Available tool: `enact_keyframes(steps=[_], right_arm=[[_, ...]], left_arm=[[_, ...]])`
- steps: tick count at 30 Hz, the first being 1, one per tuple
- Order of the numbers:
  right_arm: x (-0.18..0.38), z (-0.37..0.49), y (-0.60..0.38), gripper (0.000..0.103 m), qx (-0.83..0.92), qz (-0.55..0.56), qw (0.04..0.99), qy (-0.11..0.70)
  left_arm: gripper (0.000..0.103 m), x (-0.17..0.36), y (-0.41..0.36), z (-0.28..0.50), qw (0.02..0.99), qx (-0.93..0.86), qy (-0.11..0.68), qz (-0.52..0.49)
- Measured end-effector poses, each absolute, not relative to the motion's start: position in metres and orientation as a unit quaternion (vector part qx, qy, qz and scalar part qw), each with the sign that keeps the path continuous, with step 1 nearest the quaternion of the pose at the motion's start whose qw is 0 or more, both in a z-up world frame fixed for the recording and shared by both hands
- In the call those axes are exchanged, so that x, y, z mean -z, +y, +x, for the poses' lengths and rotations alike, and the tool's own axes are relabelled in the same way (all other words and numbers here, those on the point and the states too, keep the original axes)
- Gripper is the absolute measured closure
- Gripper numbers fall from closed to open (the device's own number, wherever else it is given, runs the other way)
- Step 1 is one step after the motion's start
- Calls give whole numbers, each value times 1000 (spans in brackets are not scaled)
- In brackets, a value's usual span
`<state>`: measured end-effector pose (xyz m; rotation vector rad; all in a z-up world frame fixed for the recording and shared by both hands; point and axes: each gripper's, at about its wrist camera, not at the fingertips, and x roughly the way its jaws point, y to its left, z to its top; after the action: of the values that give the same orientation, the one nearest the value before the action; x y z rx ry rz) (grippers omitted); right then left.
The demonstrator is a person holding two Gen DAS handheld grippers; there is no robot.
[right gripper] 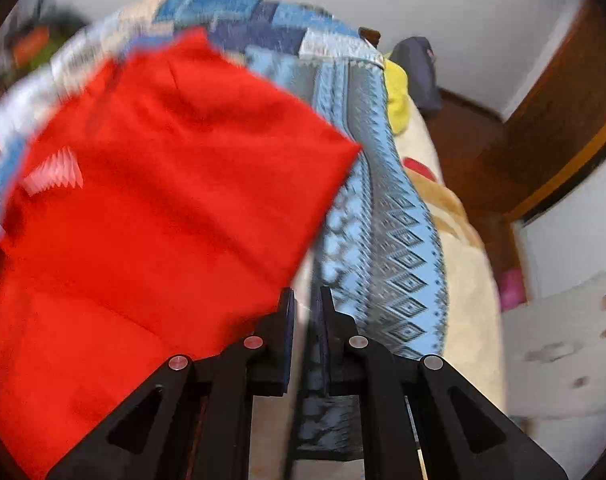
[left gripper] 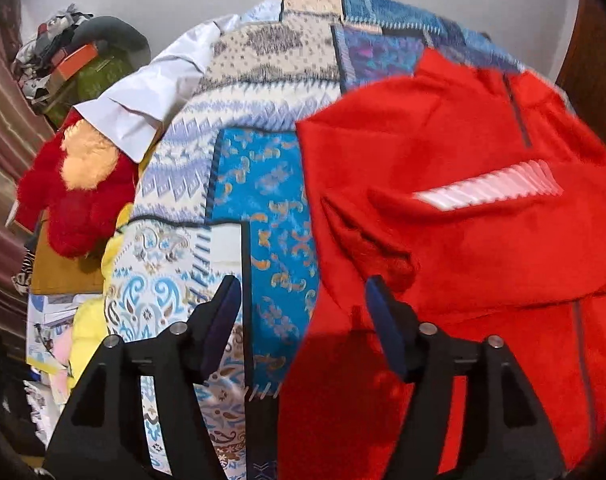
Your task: Fold large clothes
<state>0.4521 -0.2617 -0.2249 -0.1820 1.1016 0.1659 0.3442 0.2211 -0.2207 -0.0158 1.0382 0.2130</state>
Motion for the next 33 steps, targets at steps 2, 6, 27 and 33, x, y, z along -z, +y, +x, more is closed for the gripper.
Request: enact_keyframes(steps=[2,6,27,33], right_arm=[[208,454,-262,97,-91,-62,856,506],[193,463,-241,97,-93,-94,866,482],[236,468,-276,16,3,-163,871,464],[206,442,-287,15,-58,-106,880,460]], left_arm=[[32,216,217,353,867,-89,489,-23],[20,231,200,380,863,-70,498,-52],[29,287,208,367,829,-154,534,55],[28,253,219,348,835,-156,526,39]])
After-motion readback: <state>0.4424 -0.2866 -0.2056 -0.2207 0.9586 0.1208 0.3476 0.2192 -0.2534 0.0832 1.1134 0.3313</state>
